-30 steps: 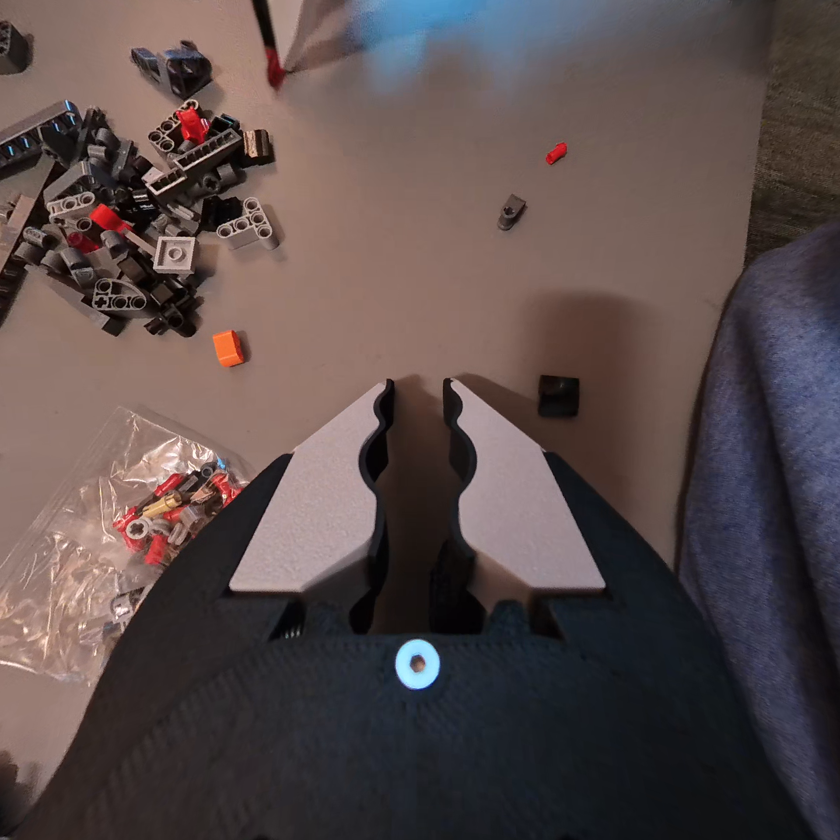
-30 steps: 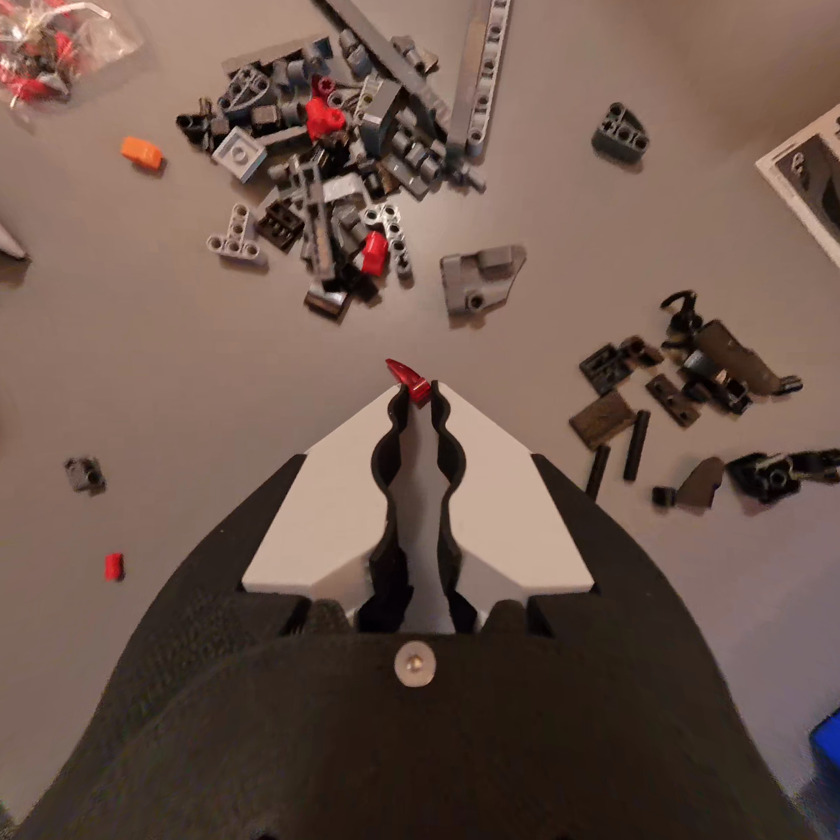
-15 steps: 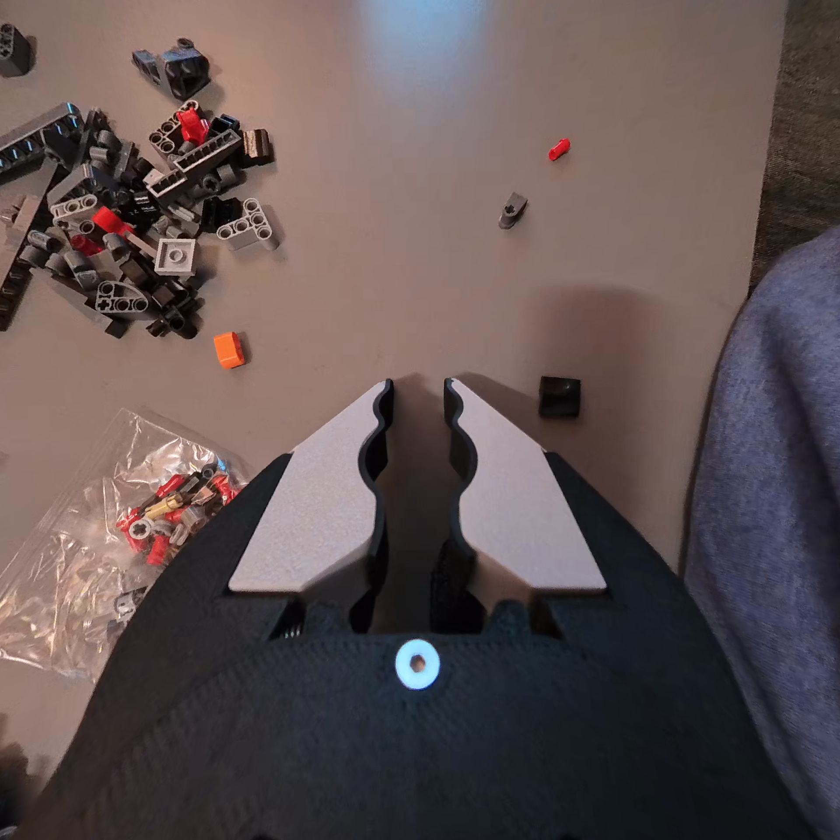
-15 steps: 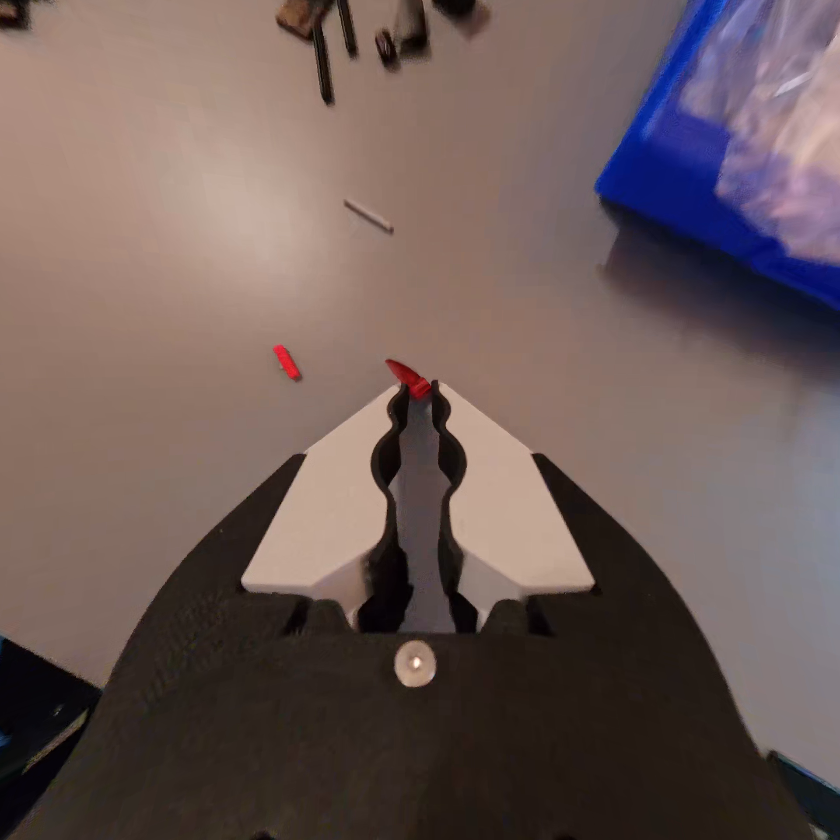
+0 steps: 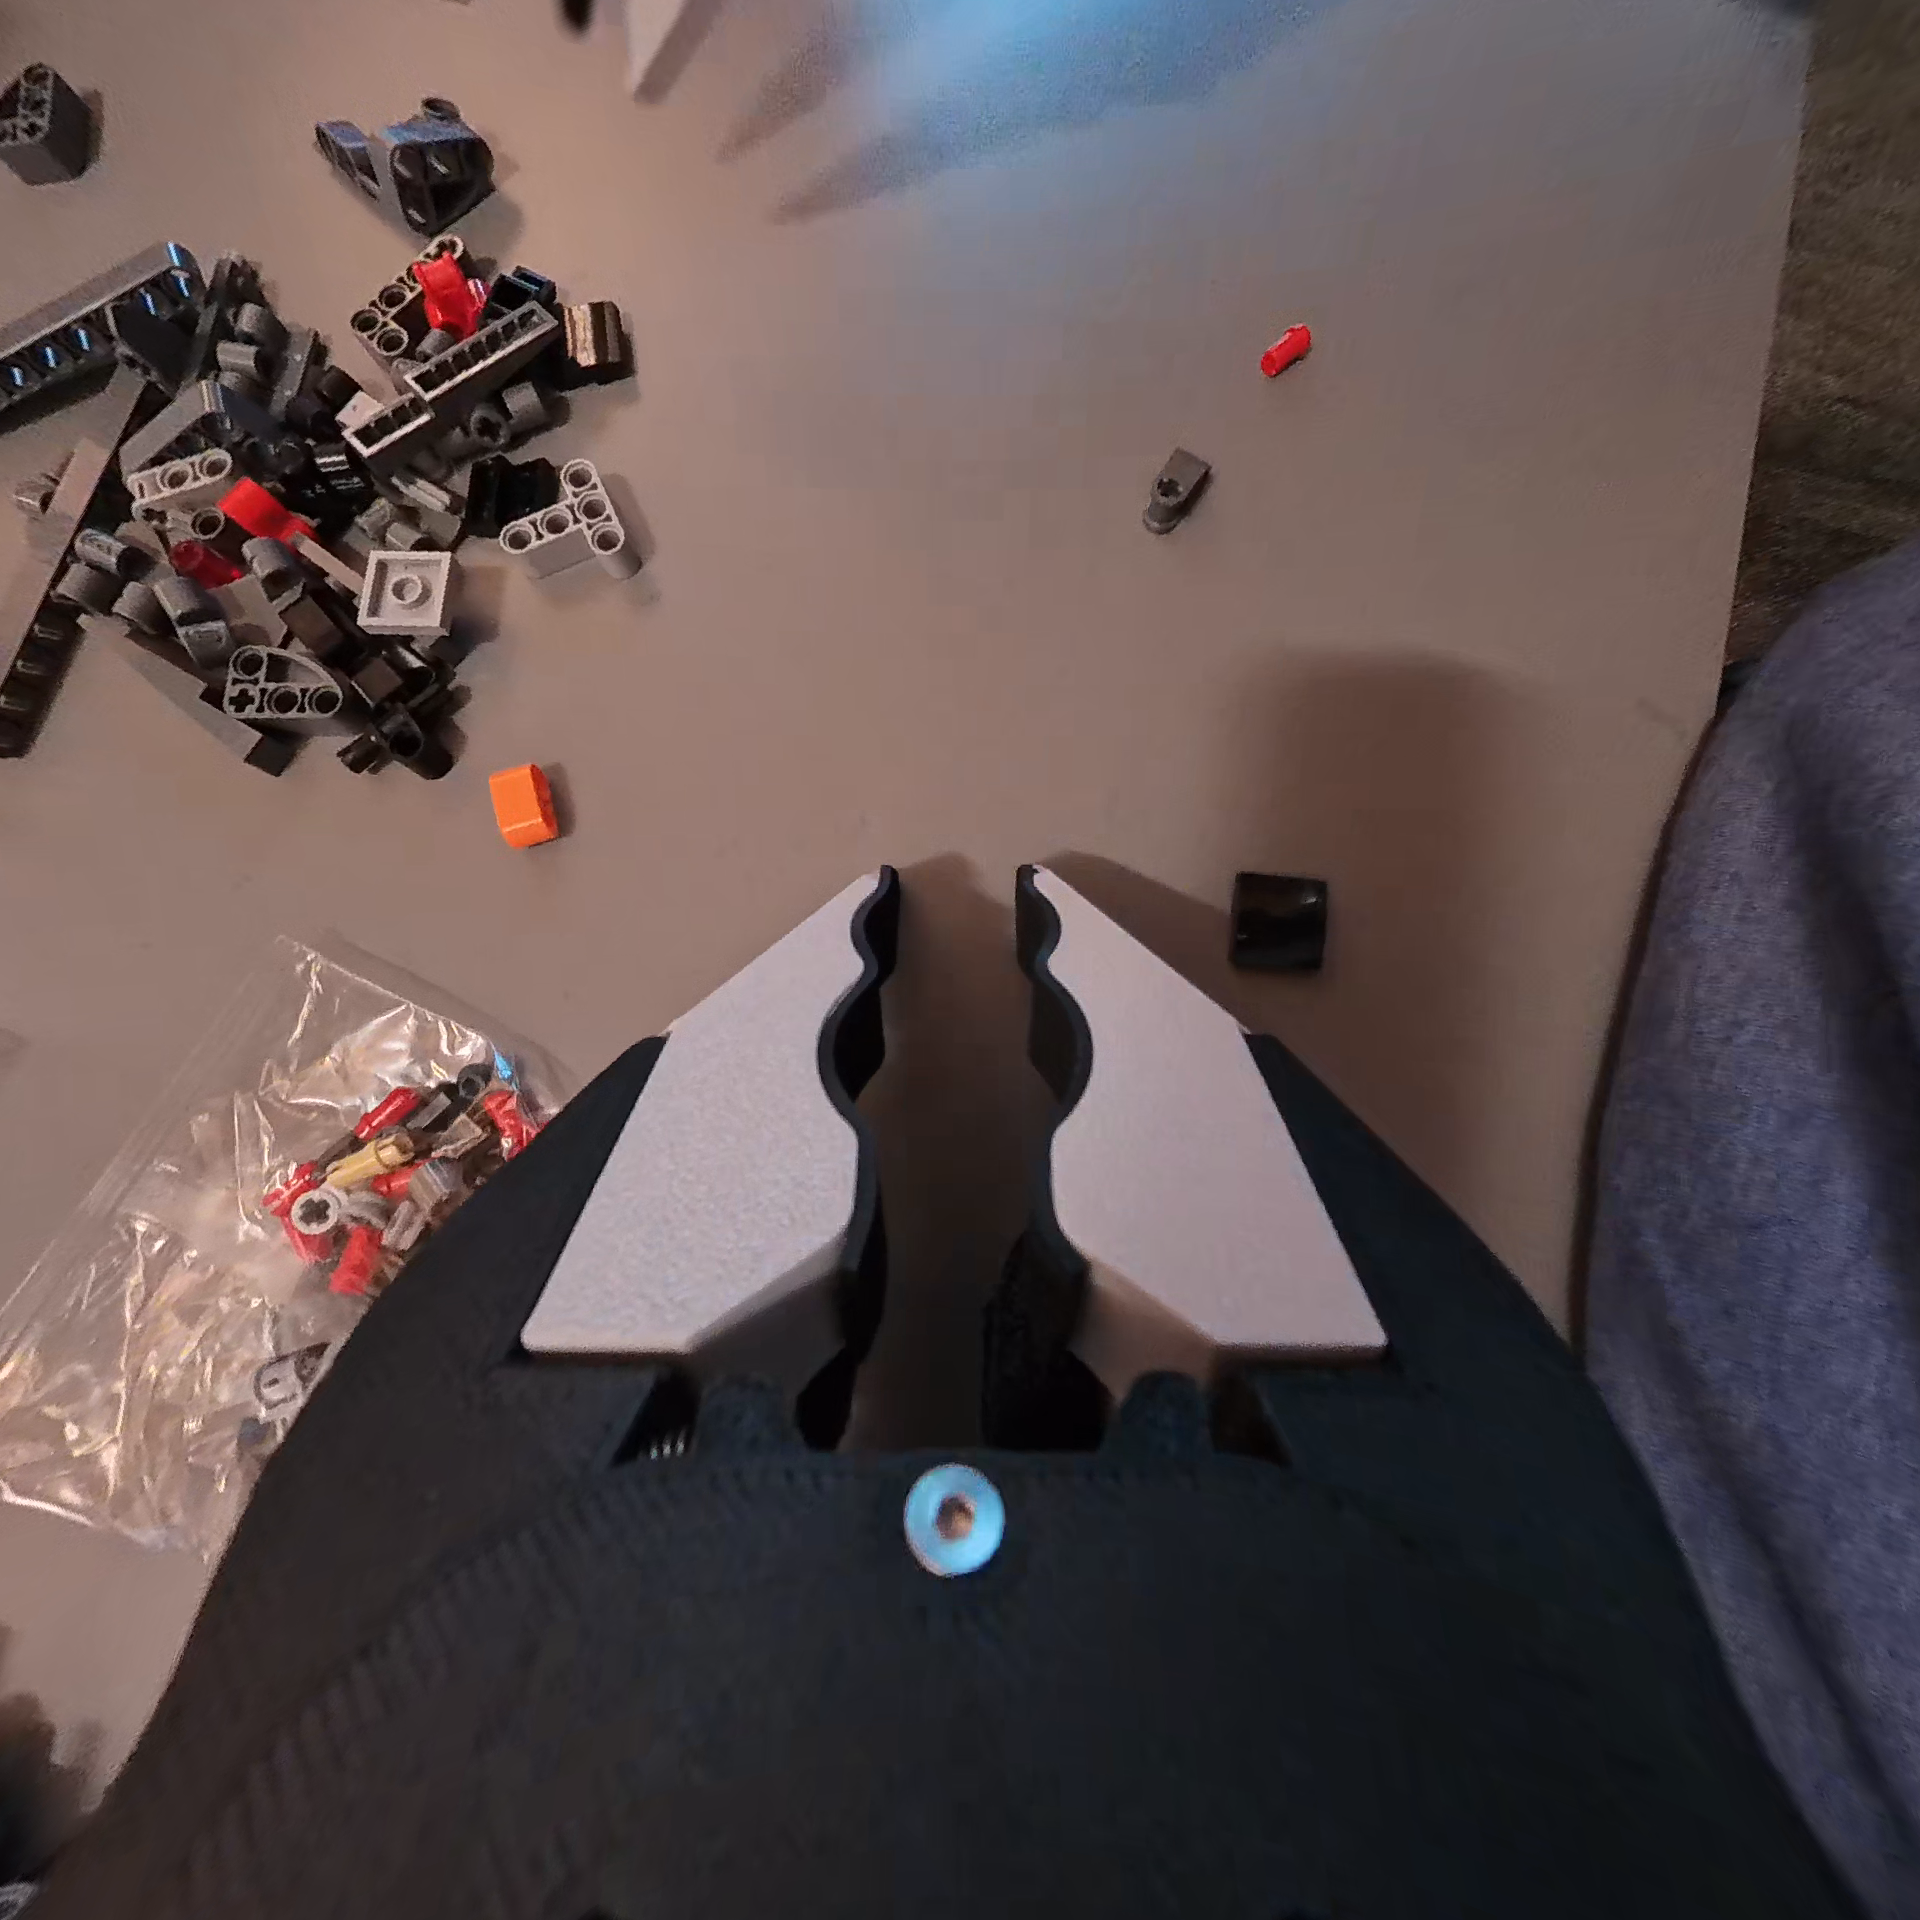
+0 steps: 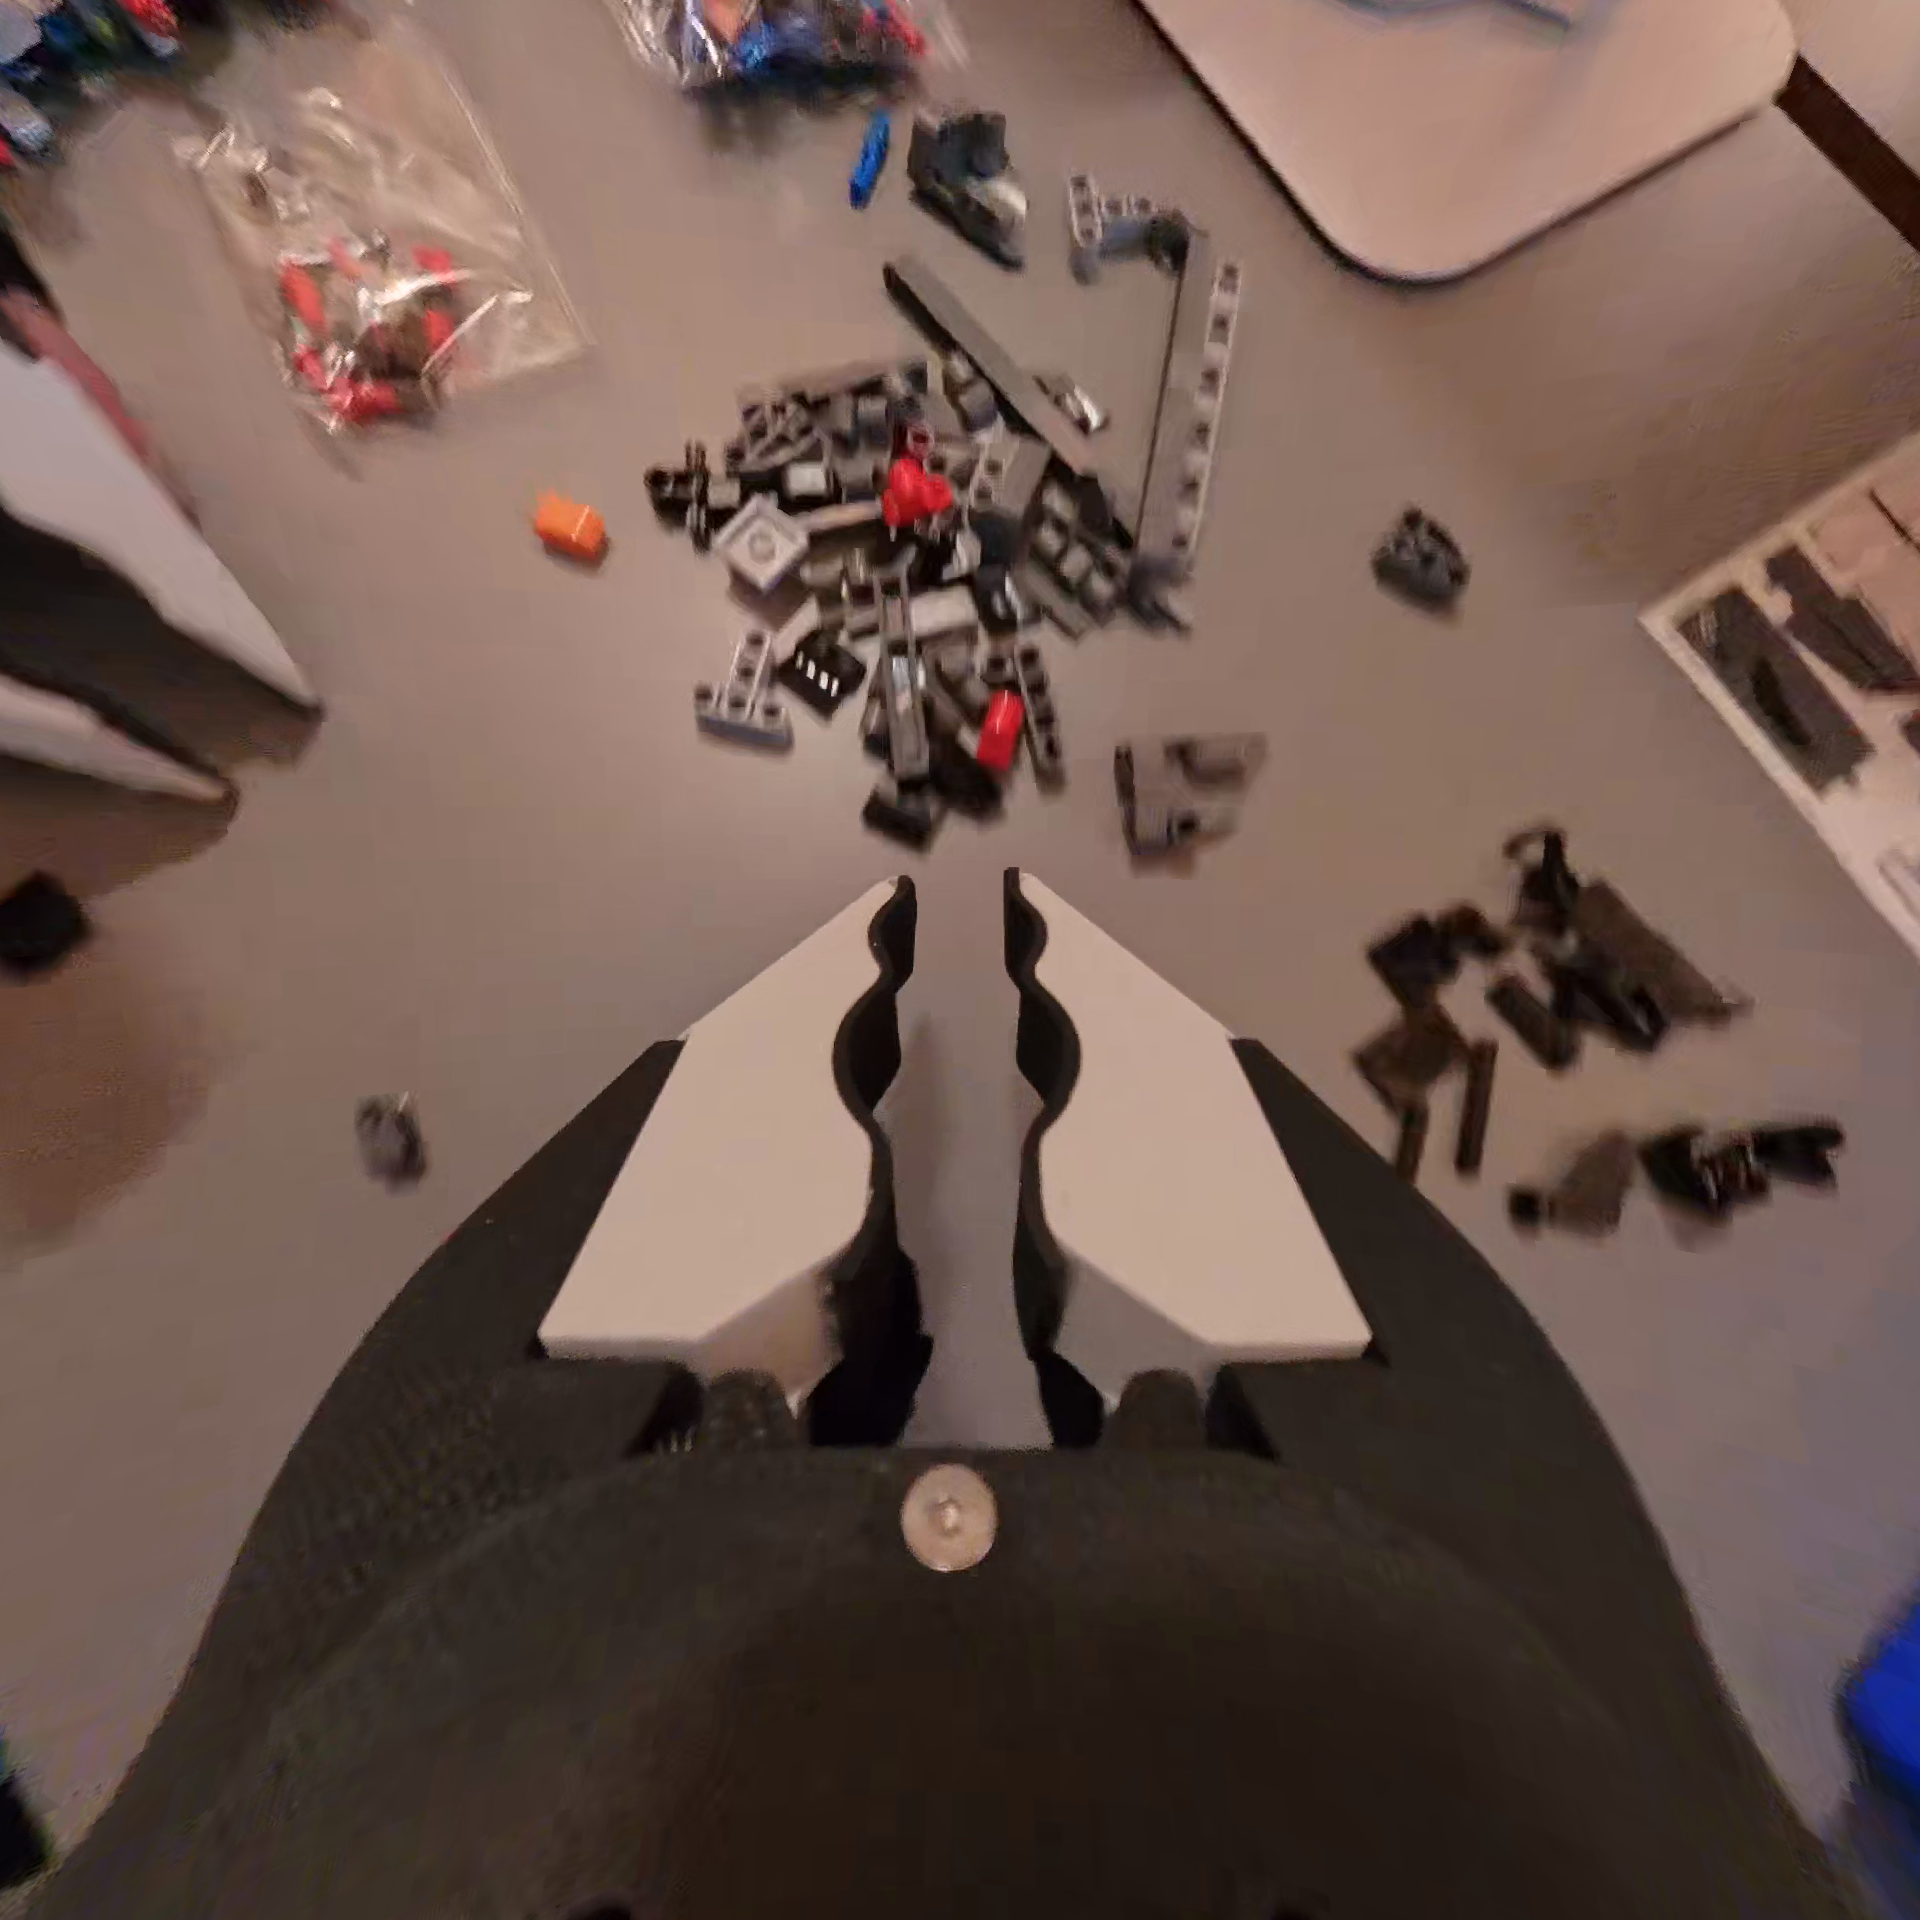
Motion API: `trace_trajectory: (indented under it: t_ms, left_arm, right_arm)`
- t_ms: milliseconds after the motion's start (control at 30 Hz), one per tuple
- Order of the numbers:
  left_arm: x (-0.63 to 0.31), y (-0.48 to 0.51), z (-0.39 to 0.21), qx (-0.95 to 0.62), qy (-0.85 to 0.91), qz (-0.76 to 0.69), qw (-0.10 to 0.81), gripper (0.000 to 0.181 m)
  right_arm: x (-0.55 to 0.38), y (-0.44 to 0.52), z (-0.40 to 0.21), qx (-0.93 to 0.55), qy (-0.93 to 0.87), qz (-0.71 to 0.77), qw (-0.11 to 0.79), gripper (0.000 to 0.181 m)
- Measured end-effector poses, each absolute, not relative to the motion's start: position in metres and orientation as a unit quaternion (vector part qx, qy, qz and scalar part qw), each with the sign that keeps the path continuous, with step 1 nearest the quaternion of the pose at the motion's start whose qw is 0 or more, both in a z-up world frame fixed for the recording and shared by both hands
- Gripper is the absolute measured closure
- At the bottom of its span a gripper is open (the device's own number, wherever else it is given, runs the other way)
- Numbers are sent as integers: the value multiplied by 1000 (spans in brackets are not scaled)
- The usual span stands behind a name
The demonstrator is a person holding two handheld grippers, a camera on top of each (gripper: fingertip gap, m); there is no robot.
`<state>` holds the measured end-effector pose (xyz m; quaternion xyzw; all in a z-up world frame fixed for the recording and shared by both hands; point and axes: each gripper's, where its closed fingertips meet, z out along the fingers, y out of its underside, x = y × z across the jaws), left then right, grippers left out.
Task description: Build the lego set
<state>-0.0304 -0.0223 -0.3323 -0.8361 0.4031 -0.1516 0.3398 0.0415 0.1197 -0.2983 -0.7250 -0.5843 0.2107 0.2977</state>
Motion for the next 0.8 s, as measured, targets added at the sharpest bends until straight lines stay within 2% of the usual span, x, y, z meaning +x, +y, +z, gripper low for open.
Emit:
trace_trajectory:
  t_ms: [33,167,333,500,667,800]
  left_arm:
    - [-31,-23,-332,-836,403,-152,340,161]
    - [-31,-23,-332,-835,403,-156,341,161]
    - [-31,-22,-332,-832,405,-162,342,163]
    - [-32,-22,-331,-831,407,-163,342,164]
    - [-32,-22,-332,-831,408,-162,341,163]
    - [-31,-21,-331,-831,408,-164,340,164]
  right_arm:
    - [28,124,-301,-722,-588,211,298,166]
    - [-2,138,-314,-729,-584,217,281,165]
    - [-9,140,-324,-734,-587,219,262,177]
    - [-3,141,-316,-732,-587,217,270,177]
    - [62,126,-283,-752,-546,247,276,177]
    - [153,109,-296,-805,-496,230,233,178]
